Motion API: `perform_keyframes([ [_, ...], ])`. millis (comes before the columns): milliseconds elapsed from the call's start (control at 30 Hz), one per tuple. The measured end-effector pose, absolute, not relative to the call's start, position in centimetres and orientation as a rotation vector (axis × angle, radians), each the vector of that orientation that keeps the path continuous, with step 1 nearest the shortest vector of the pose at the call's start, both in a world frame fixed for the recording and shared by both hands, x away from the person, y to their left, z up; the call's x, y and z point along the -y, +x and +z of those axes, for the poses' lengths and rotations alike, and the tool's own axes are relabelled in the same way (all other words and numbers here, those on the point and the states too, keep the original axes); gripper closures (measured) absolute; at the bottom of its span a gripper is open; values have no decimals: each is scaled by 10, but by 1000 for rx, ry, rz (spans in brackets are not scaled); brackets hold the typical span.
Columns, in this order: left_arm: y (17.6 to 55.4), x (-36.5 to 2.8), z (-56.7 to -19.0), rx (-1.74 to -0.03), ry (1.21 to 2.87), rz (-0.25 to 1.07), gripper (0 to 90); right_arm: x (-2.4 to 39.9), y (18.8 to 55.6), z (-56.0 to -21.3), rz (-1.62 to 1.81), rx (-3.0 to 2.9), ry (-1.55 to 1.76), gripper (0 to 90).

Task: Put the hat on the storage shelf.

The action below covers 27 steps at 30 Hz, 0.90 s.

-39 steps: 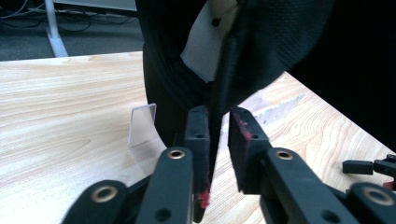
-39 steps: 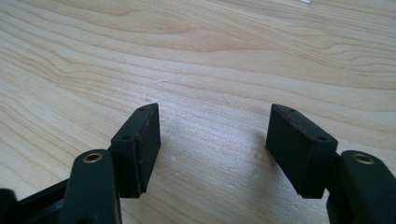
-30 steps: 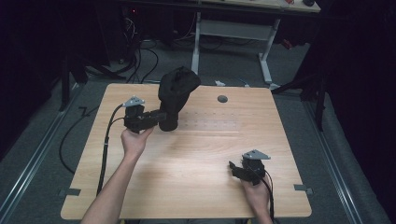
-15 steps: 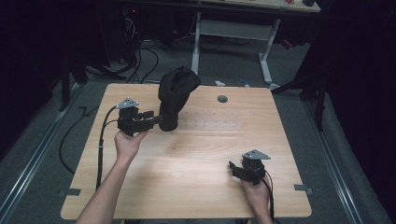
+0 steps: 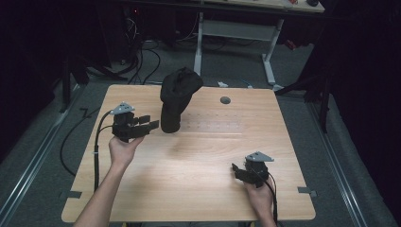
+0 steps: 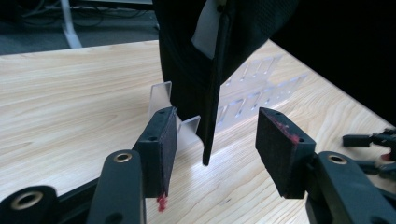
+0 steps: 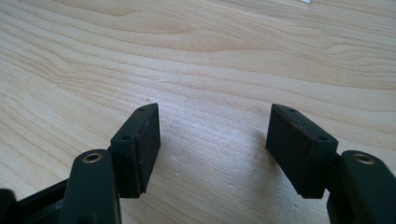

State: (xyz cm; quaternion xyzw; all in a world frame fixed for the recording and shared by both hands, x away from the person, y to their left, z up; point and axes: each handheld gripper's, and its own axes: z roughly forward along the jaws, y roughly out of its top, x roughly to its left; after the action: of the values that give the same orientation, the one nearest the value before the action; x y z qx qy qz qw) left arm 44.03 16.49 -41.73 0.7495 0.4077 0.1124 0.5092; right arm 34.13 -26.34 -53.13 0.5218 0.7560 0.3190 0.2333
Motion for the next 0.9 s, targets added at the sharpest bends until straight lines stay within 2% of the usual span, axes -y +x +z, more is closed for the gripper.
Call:
perform_keyframes([
  [900,411,-188,-439,-1028,1787,209,434,263,341,-531,876,-2076,1433,352],
])
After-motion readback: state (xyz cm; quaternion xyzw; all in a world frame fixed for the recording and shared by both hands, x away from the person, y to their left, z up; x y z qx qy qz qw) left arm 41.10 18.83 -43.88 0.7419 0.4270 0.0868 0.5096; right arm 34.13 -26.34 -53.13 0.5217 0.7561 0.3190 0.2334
